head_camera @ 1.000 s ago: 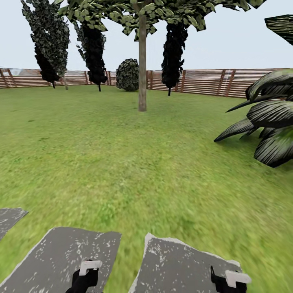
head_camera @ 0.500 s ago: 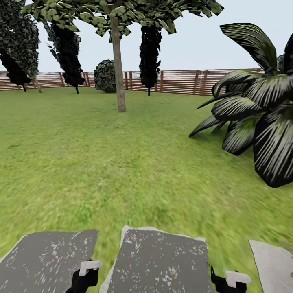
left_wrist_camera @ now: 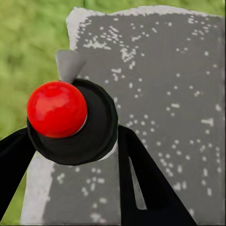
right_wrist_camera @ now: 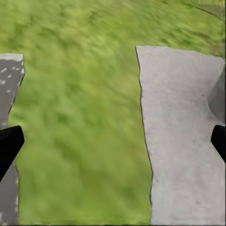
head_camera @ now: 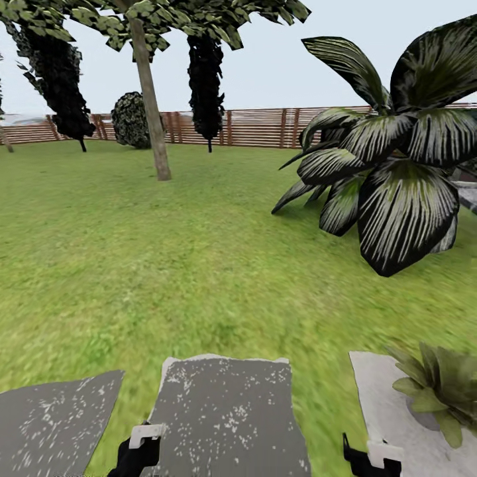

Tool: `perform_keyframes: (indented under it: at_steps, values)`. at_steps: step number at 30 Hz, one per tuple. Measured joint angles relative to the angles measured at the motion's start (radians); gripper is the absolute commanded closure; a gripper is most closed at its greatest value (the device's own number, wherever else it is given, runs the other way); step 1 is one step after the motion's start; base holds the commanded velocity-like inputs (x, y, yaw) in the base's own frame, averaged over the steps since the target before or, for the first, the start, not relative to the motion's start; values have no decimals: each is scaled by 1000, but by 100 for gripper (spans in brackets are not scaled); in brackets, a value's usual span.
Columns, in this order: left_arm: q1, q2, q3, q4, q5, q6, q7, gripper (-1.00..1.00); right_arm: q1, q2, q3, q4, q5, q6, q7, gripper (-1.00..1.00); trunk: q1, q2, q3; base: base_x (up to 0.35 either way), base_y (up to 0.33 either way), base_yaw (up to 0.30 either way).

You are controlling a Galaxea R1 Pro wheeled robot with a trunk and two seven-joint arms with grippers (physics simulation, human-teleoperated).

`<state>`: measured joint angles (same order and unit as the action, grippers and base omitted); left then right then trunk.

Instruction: Pick up the pesticide atomizer in the garden and spray insectifuge to fully cover both potted plants in the garden.

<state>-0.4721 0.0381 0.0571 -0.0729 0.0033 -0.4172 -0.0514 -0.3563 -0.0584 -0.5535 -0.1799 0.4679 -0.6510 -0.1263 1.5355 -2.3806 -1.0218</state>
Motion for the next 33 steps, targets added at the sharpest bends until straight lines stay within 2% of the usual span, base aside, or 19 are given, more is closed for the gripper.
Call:
perform_keyframes:
  at_steps: [6,33]
  values:
    - [0,0,0,0,0,0,0,100,0,0,0,0,0,0,0,-100,0,0,0,-114,-43,-277]
    - [0,0,0,0,1,1,0,100,0,0,0,1,0,0,0,-100,-1,0,0,-1,-1,-277]
